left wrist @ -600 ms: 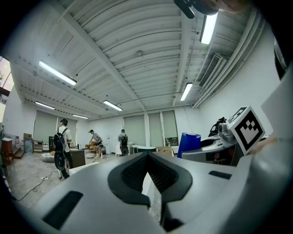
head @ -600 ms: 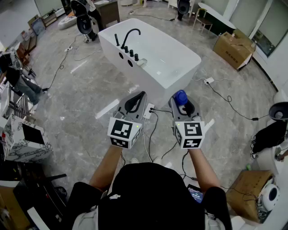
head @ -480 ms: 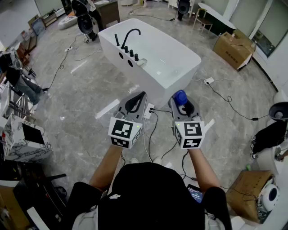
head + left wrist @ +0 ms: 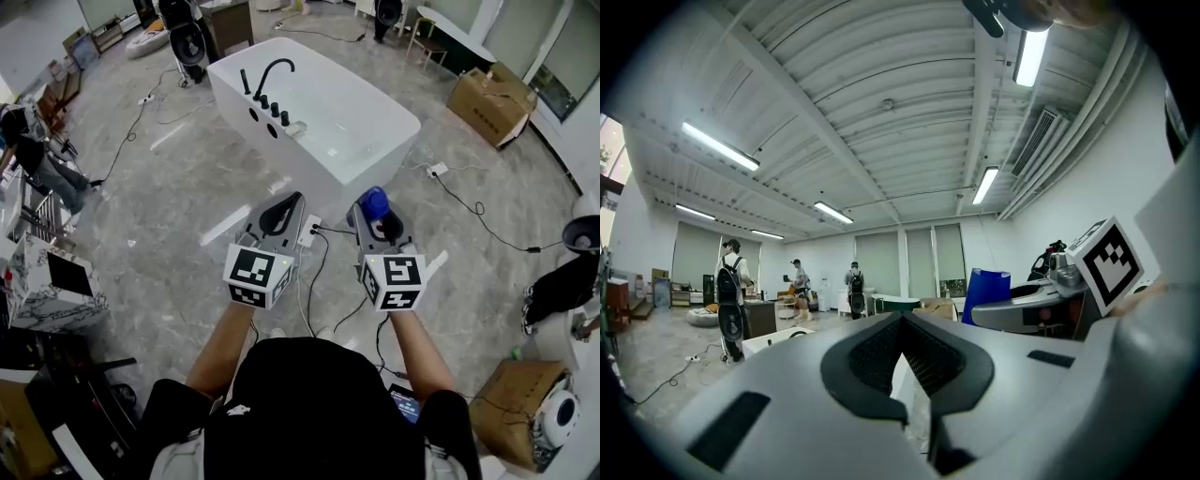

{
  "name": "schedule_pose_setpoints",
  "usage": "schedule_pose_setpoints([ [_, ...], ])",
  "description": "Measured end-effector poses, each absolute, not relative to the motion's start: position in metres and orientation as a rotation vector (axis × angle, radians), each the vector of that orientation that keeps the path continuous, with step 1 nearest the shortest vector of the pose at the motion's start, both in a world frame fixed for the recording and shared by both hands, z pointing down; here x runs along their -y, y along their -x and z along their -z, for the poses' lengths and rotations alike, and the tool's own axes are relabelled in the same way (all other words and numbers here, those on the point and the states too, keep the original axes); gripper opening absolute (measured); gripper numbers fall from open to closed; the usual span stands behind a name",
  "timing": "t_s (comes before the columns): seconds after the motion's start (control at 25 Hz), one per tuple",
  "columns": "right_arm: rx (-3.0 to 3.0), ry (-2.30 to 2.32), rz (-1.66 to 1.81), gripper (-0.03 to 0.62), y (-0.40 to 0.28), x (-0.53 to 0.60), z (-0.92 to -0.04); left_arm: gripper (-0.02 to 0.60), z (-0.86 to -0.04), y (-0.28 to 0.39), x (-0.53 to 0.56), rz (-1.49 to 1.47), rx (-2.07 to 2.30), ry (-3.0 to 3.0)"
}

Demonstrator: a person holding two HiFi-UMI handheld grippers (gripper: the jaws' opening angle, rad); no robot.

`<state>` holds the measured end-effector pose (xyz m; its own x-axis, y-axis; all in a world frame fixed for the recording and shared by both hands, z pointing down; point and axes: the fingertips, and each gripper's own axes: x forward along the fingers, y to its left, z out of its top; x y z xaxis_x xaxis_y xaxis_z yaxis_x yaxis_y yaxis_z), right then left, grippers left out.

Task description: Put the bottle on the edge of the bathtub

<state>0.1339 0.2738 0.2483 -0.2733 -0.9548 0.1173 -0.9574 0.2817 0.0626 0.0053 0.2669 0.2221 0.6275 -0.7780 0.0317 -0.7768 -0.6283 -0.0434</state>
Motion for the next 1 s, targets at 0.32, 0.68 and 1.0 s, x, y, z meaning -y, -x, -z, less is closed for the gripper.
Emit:
schedule_pose_setpoints([
  [0.32,2.427,-1.755,-0.047,0.164,-0.164,-0.276,-0.264,0.011,-0.241,-0.034,-0.277,0.109,-1.411,2.799],
  [0.68,2.459,-1.677,-0.068,0.164,-0.182,-0.265,-0.283,0.011,-0.258,-0.056,-0.275,0.17,-1.464,2.776],
  [1.0,2.466,-1.661,-0.078,0.164,-0.183,-0.231,-0.289,0.011,-0.264,-0.06,-0.239,0.179,-1.472,2.773],
])
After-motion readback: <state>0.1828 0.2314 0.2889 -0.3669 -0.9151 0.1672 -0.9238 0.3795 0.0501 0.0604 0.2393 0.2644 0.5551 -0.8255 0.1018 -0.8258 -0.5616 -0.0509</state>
